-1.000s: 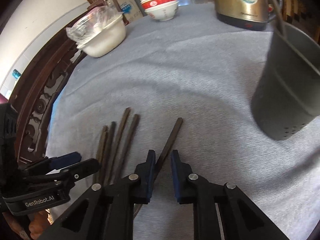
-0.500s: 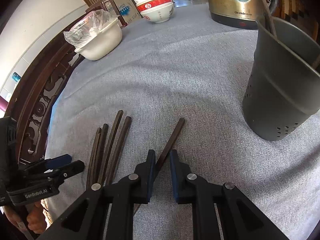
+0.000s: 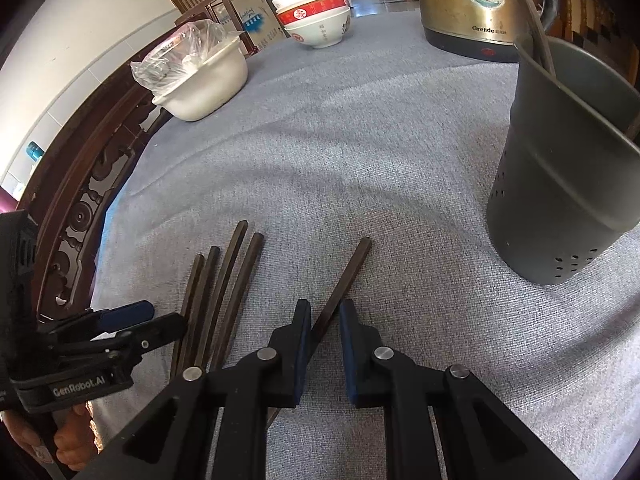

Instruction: Organize utensils

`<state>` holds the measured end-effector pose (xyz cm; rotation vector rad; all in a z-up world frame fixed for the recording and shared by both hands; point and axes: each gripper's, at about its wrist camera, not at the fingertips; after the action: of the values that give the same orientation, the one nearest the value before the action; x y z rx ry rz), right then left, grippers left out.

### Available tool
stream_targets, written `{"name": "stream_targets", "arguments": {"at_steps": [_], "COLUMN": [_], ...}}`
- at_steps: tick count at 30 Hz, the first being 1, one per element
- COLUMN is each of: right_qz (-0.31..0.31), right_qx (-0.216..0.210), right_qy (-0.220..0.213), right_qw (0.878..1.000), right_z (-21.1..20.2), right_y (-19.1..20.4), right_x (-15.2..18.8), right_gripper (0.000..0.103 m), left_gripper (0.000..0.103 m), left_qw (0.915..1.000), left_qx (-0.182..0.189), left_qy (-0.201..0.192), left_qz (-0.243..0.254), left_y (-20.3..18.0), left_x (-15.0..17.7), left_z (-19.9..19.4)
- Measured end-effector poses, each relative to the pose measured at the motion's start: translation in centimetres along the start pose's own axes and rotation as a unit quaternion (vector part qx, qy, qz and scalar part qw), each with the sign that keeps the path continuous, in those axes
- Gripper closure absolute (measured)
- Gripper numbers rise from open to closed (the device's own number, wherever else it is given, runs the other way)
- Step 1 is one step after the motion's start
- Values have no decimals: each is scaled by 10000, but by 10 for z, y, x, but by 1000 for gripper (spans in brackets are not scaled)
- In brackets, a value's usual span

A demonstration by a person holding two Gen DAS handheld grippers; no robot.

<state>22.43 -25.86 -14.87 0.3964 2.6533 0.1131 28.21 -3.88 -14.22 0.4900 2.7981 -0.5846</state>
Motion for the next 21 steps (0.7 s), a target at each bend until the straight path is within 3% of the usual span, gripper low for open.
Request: {"name": "stream_targets", "arguments": {"at_steps": [8,12,18,20,21], "right_qz": [-27,-132,-629,-848,-838], "right_qx": [39,145,506,601,584], "right_qy": [-28,122,219,189,191], "right_qw": [10000,9997,9965,9944,9946], "right_z": [0,5,14,16,16], "right_y": [2,7,28,33,33], "right_x": [-1,-13,-32,-35,-36], "right_gripper": [86,86,87,91,94], "left_gripper": [37,38,65,75,86], "left_qw": [9991,9995,9987,9977,9974], "left_qx": [-373,-277,-361,-459,-492], "left_qy": [13,61,179,174,168], "left_qz": [197,122,298,464,507], "left_y": [-13,-11,-19,-24,-26], "left_x": [-11,-24,-47,-54,-57], "left_z": [13,17,25,29,30]}}
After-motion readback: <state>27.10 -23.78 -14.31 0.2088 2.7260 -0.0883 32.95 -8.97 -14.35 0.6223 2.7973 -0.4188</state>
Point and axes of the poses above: each gripper's, at about its wrist camera, not at the fingertips, and z roughly the way its jaws point, y to its left, x to its underside, and after that the axes turned 12 degrees about x, right-handed
